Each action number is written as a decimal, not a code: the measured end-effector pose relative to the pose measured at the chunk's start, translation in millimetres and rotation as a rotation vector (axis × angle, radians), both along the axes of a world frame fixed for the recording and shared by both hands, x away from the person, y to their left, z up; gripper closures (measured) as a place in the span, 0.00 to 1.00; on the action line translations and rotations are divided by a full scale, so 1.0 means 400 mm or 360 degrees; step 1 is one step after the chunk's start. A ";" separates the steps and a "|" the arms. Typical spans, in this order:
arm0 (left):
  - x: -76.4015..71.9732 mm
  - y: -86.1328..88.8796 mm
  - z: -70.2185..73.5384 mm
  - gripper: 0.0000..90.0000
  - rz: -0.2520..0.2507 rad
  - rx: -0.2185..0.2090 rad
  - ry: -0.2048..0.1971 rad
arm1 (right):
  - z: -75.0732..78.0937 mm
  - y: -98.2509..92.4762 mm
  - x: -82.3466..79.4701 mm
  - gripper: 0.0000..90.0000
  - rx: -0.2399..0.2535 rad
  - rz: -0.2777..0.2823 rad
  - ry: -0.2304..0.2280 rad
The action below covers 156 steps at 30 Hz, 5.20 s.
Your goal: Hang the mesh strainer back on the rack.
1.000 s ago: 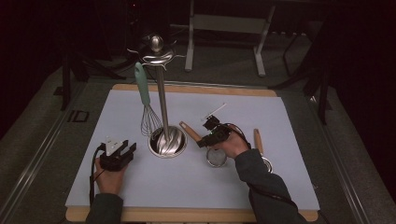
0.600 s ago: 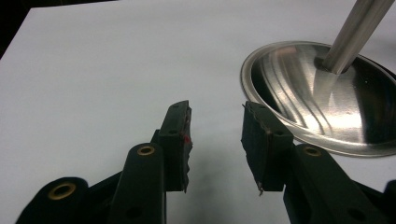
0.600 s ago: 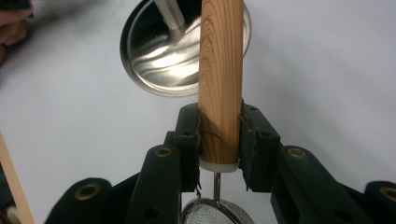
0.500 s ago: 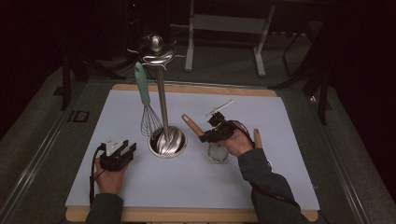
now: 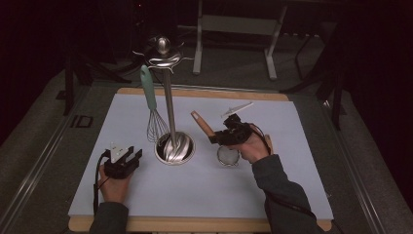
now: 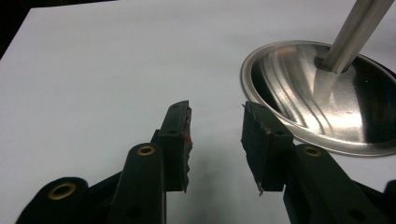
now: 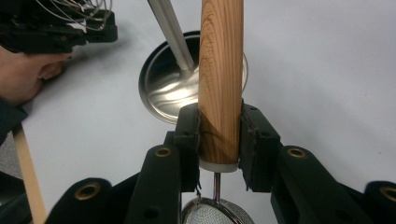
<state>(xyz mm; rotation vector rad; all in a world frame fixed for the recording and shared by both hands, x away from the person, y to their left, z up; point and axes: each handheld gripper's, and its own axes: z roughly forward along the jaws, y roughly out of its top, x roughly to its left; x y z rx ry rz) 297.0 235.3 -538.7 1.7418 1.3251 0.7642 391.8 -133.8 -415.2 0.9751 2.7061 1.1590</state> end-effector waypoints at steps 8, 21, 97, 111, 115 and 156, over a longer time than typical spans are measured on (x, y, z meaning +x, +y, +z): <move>0.000 -0.001 0.000 0.69 0.0000 0.0003 0.0002 | 0.025 -0.021 -0.013 0.79 0.0050 -0.0002 -0.0069; 0.000 -0.001 0.000 0.69 -0.0001 0.0004 0.0002 | 0.073 -0.035 -0.042 0.79 0.0174 0.0008 -0.0211; 0.000 -0.003 0.000 0.69 -0.0005 0.0008 0.0002 | 0.308 0.007 -0.151 0.79 0.0437 0.0202 -0.0616; 0.000 -0.003 0.000 0.69 -0.0005 0.0010 0.0002 | 0.345 0.022 -0.164 0.79 0.0498 0.0219 -0.0686; 0.000 -0.003 0.000 0.69 -0.0006 0.0010 0.0002 | 0.352 0.032 -0.169 0.79 0.0505 0.0241 -0.0700; 0.000 -0.003 0.000 0.69 -0.0008 0.0008 0.0002 | 0.307 0.140 -0.091 0.70 0.0339 0.0212 -0.0664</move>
